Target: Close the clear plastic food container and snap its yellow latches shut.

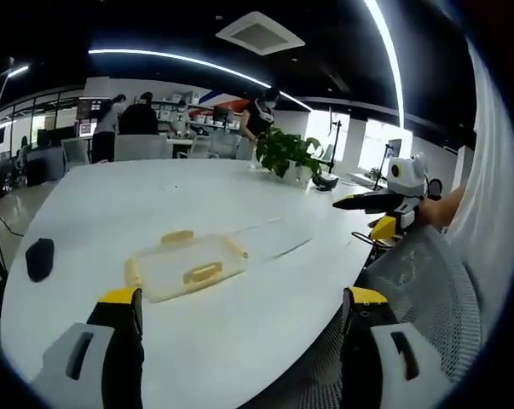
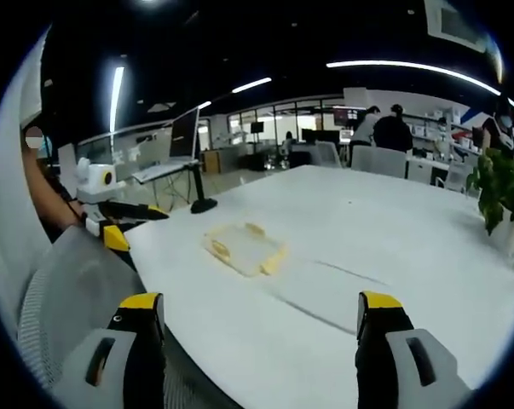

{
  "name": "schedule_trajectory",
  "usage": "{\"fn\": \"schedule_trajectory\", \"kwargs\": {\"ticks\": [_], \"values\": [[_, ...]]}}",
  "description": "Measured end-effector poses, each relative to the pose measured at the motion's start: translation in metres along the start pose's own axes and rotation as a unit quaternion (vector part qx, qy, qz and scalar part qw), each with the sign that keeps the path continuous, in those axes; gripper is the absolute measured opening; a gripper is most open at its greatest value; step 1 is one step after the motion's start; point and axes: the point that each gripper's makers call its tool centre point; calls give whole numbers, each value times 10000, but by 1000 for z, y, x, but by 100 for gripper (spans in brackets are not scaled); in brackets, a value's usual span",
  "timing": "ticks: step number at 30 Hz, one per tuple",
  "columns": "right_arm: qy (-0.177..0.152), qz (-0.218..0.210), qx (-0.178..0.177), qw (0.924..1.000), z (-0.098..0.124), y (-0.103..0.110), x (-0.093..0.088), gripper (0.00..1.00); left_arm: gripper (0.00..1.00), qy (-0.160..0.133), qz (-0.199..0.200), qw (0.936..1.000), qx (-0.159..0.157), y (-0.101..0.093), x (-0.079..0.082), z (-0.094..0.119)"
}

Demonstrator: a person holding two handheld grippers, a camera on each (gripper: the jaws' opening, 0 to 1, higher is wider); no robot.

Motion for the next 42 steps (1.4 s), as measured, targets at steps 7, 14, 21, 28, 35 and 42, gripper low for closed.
{"fn": "schedule_trajectory", "kwargs": {"ticks": [7,14,21,28,35,42], "values": [[45,10,-12,10000,0,-1,-2,94,98,6,-29,10000,-12,-1,0,0],[90,15,-4,10000,-1,-1,-4,94,98,7,-39,10000,-15,-1,0,0],[123,31,7,9999,-1,1,-5,94,98,-8,-53,10000,-12,-1,0,0],[191,68,21,9998,-3,1,-7,93,98,-18,-60,10000,-11,-2,1,0],[211,65,42,9997,-3,2,-8,92,98,-3,-26,10000,-16,-2,1,0],[246,49,39,9997,-3,2,-9,92,97,21,-15,10000,-33,-1,-1,-1]]}}
Point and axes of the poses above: the point that each gripper's makers call its tool centre point, and the gripper's own axes: z roughly backward along the fingers, y roughly to its left, x roughly out of its top, and after that the axes turned 13 degrees about y, right-handed
